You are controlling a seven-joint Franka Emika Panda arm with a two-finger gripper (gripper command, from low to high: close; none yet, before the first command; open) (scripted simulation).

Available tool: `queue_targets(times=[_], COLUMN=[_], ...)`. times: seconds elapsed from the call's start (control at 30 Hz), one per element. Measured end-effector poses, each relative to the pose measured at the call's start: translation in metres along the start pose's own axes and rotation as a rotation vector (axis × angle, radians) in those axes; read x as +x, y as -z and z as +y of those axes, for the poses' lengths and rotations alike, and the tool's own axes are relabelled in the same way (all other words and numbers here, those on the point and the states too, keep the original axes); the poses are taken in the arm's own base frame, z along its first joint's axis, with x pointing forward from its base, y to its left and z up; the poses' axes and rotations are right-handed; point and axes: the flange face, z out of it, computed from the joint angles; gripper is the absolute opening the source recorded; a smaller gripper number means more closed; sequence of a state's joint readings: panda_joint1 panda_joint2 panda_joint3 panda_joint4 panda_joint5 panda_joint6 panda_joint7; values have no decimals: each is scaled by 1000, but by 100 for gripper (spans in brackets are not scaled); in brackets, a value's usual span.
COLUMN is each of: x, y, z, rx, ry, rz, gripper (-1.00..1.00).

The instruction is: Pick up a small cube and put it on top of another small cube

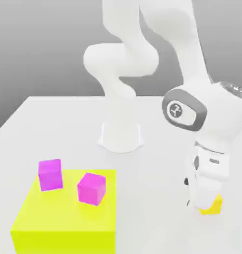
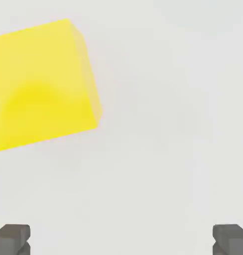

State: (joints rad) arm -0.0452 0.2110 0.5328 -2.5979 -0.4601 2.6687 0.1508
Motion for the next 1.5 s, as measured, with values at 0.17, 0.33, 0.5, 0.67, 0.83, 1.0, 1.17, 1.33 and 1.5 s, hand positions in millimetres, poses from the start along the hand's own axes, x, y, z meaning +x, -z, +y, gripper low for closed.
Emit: queue_targets(times=[0.17, 0.33, 0.5, 0.67, 0.83, 1.0, 1.17, 1.33, 1.5], x=[6, 9, 9, 8, 10, 1, -16, -37, -66], y=[0, -45, -46, -20, 12, -9, -11, 8, 46], z=[-27, -33, -33, -30, -25, 28, 90, 151, 211], rx=[68, 71, 70, 72, 72, 37, -18, -57, -54], ry=[111, 118, 118, 116, 88, -299, -731, -1164, -1615], rz=[94, 97, 96, 100, 77, -70, -155, -168, -127], gripper=[0, -100, -100, -100, -100, -100, -100, -100, -100])
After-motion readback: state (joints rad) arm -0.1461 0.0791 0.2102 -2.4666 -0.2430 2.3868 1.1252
